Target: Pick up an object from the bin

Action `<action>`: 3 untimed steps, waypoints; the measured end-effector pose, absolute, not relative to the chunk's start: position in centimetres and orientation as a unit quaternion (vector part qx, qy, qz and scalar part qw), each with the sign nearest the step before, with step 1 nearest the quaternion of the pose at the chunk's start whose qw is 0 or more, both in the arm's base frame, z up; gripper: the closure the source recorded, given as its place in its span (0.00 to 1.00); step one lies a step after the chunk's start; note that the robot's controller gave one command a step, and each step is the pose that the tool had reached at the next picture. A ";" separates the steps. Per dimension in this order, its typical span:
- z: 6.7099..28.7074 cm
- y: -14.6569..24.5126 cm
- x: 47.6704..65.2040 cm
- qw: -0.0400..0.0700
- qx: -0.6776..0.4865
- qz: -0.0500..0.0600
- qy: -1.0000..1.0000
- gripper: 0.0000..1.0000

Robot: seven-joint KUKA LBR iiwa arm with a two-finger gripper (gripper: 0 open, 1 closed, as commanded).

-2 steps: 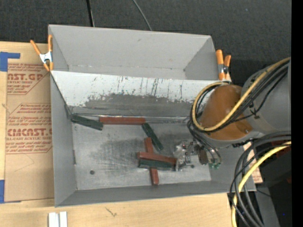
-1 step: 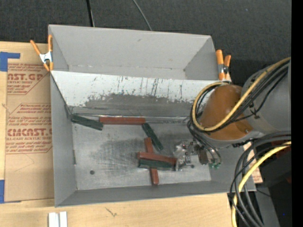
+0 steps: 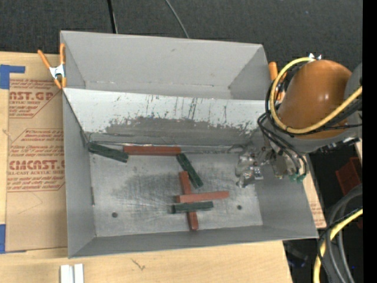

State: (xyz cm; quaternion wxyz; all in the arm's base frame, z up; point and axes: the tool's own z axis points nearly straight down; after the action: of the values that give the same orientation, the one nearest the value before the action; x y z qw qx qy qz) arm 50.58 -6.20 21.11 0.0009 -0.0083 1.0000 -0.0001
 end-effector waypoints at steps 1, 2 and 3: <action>21.1 -6.2 50.6 0.001 -0.008 0.000 1.000 1.00; 22.7 -4.2 50.8 0.000 -0.058 0.000 0.998 1.00; 15.7 -4.3 48.0 0.000 -0.075 0.001 0.997 0.00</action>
Offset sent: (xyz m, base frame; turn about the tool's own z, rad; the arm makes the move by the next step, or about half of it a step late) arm 0.0045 0.0398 0.0307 -0.1894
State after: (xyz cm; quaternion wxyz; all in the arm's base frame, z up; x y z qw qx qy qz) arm 47.97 -4.32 15.65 -0.0003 -0.0749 0.9972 0.0007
